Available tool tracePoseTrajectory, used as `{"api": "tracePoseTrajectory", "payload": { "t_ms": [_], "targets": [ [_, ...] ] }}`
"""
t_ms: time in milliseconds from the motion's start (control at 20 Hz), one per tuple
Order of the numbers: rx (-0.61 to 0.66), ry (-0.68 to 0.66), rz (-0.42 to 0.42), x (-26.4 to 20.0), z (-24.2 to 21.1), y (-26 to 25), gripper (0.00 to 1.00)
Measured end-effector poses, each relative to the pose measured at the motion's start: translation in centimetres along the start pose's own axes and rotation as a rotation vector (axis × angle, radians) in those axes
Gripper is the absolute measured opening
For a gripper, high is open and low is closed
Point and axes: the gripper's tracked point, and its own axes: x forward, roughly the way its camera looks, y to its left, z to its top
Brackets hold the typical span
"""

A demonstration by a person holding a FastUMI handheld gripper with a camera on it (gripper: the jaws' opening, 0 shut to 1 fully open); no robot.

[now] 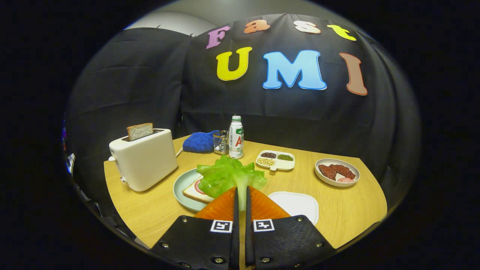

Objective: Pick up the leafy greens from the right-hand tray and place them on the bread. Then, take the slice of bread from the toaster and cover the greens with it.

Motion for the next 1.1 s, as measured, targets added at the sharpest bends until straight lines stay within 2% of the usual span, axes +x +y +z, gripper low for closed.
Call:
{"api": "tracePoseTrajectory", "payload": {
  "t_ms": [650,1100],
  "targets": [
    [0.022,0.047,0.061,6.2,-1.4,5.5,0.06],
    [0.034,0.128,0.067,8.9,-3.6,6.6,0.06]
  ]
}}
